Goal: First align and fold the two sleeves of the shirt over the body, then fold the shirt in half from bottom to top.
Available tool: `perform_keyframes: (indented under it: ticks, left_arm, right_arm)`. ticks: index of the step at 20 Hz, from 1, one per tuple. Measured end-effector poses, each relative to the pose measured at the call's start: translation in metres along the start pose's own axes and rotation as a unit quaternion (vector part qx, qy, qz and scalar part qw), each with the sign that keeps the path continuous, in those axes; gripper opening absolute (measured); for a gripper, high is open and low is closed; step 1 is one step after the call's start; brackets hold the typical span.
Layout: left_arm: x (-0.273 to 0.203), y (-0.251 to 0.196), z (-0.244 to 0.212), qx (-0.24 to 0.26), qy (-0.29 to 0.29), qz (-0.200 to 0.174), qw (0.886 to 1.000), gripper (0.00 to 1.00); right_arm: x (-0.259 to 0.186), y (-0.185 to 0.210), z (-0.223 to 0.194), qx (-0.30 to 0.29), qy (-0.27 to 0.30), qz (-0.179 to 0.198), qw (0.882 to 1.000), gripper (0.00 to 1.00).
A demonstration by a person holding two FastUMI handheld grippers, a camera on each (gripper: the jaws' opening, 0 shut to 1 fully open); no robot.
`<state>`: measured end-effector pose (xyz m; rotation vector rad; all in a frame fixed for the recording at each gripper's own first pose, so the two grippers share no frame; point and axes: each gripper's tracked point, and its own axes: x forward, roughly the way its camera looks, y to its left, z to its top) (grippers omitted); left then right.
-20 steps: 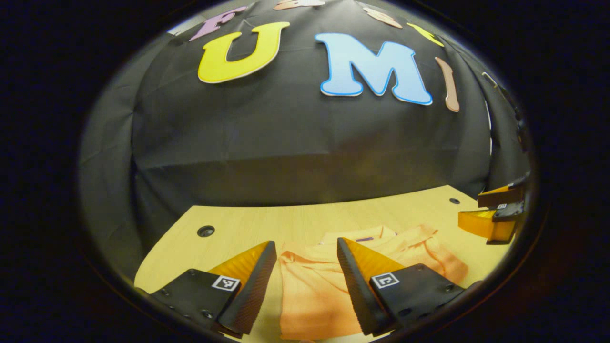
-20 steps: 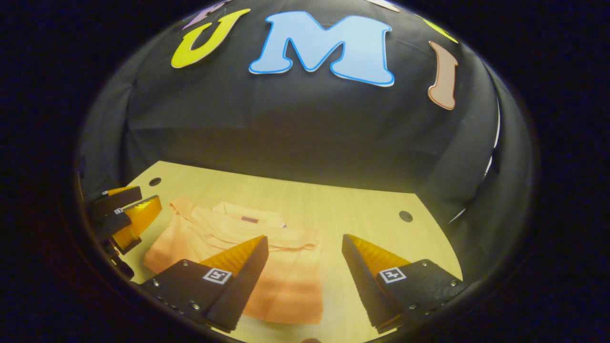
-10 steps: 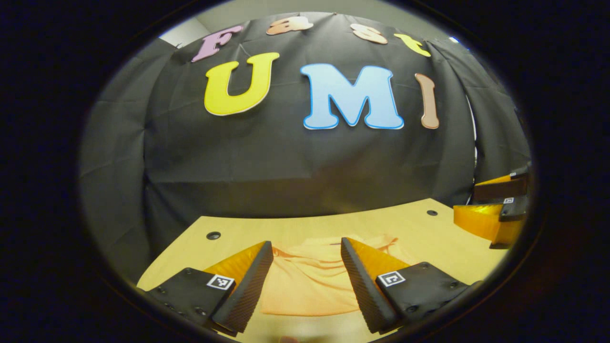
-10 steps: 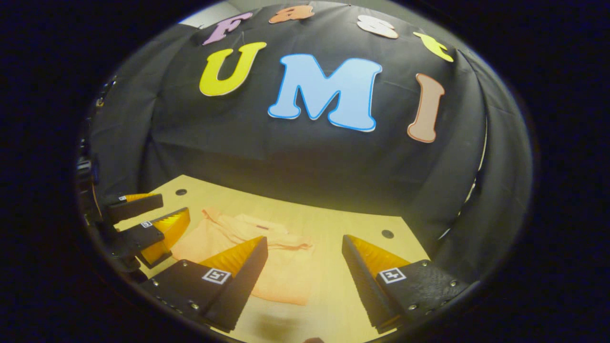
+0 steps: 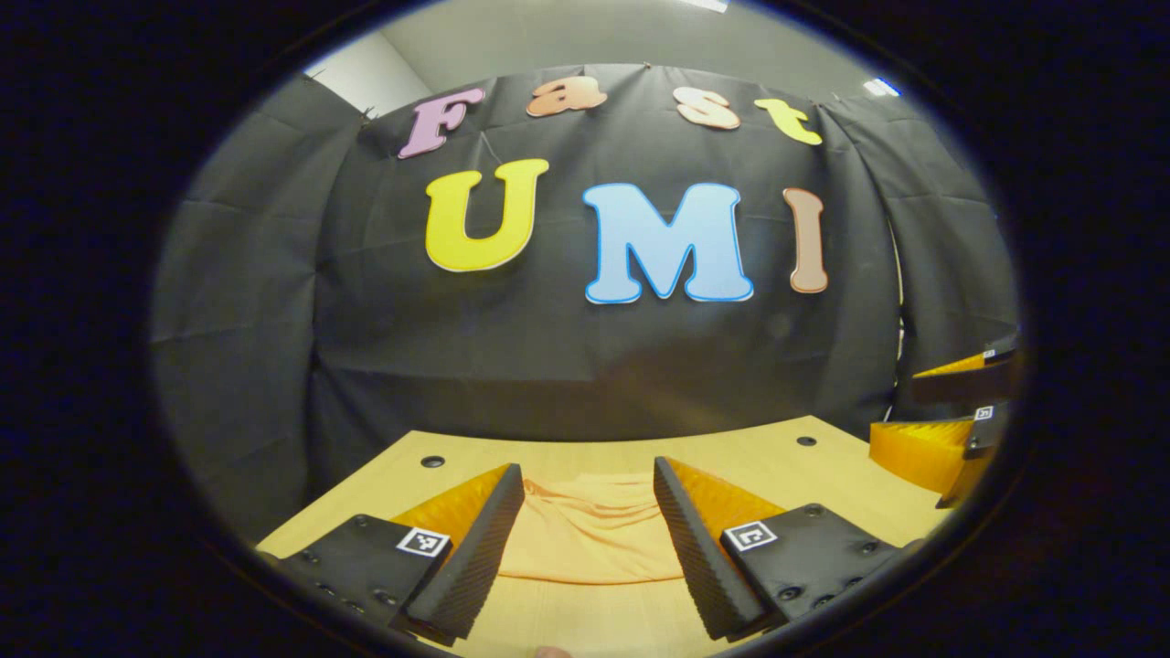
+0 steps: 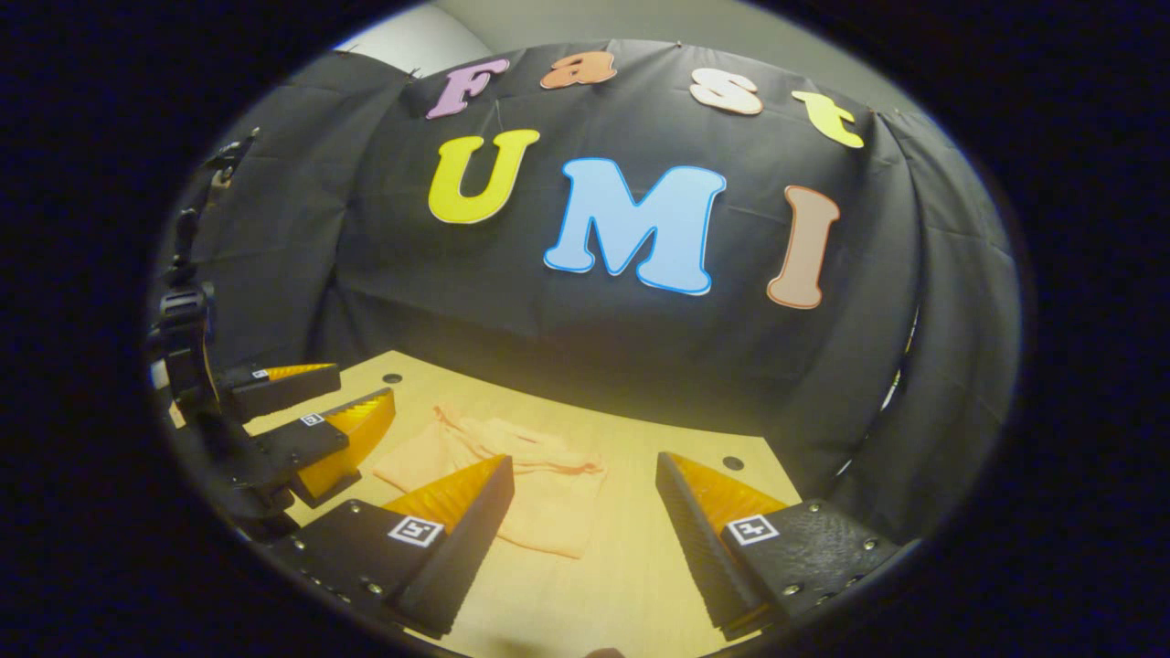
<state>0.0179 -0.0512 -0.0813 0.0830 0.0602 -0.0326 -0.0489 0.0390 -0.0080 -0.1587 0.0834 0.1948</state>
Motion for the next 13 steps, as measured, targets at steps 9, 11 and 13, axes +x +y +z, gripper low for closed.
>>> perform_keyframes:
  ticks: [9, 11, 13]
  left_arm:
    - [-0.043, 0.01, 0.026, -0.01, -0.024, -0.012, 1.0, 0.94]
    - [-0.047, 0.017, 0.03, -0.009, -0.028, -0.014, 0.999, 0.93]
    - [-0.051, 0.023, 0.029, -0.008, -0.024, -0.021, 0.999, 0.94]
  right_arm:
    - [-0.034, 0.002, 0.011, 0.009, -0.031, -0.028, 0.999, 0.97]
    - [-0.039, 0.004, 0.014, 0.014, -0.04, -0.04, 0.998, 0.97]
    - [-0.042, 0.003, 0.017, 0.027, -0.049, -0.059, 0.997, 0.97]
